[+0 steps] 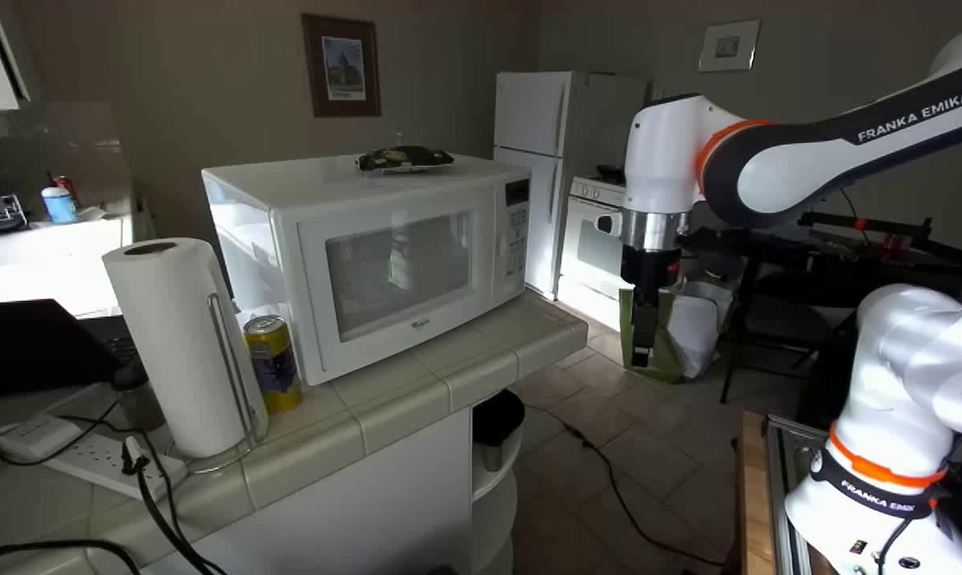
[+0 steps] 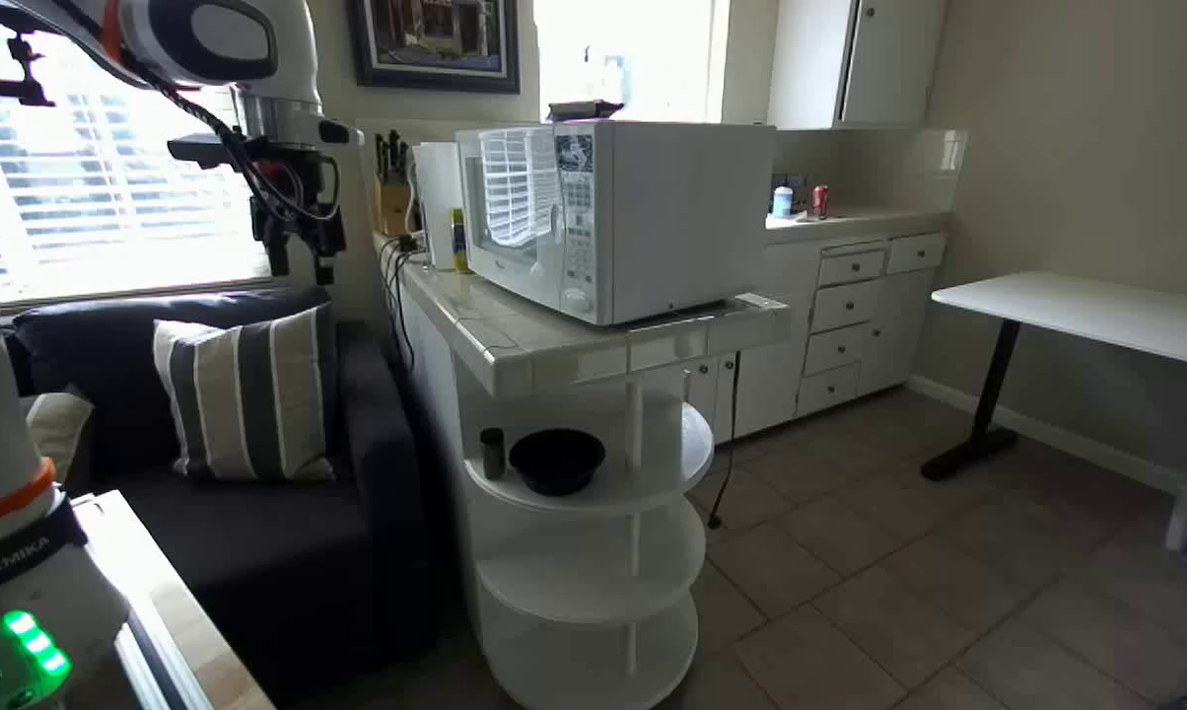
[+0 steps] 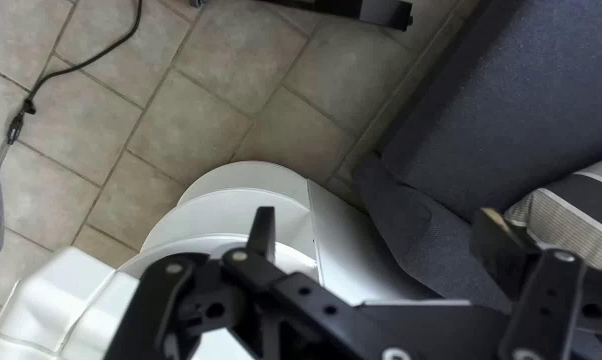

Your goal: Open the microwave door by clicking on the bottom right button

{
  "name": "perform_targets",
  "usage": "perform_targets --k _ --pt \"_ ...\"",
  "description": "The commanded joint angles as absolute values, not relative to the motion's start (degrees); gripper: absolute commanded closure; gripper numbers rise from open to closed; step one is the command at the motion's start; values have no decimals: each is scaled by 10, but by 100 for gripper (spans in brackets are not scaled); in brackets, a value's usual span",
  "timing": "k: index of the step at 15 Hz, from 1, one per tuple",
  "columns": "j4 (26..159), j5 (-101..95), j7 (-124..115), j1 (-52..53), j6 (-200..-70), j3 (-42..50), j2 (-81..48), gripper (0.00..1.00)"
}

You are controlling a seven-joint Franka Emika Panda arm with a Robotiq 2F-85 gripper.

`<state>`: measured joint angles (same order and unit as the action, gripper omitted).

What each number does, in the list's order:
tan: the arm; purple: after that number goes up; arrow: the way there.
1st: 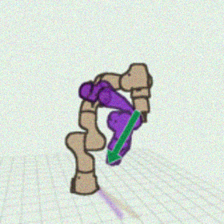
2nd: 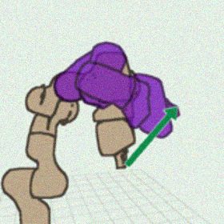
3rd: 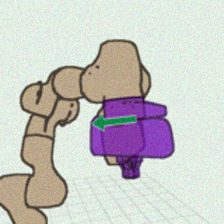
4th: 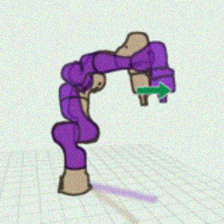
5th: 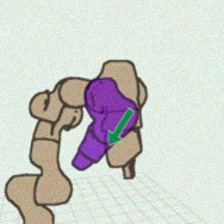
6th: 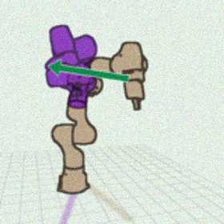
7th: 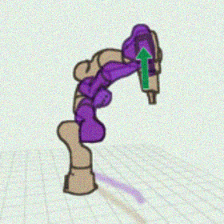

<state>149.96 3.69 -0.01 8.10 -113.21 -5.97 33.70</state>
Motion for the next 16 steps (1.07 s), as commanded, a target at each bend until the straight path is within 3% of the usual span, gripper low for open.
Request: perform_targets --k 1,11,16 --pt "1499 37 0 81 -1131 -60 337 0" --pt "1499 37 0 81 -1131 -60 337 0" --pt "1503 141 -31 77 -1211 -21 336 0"
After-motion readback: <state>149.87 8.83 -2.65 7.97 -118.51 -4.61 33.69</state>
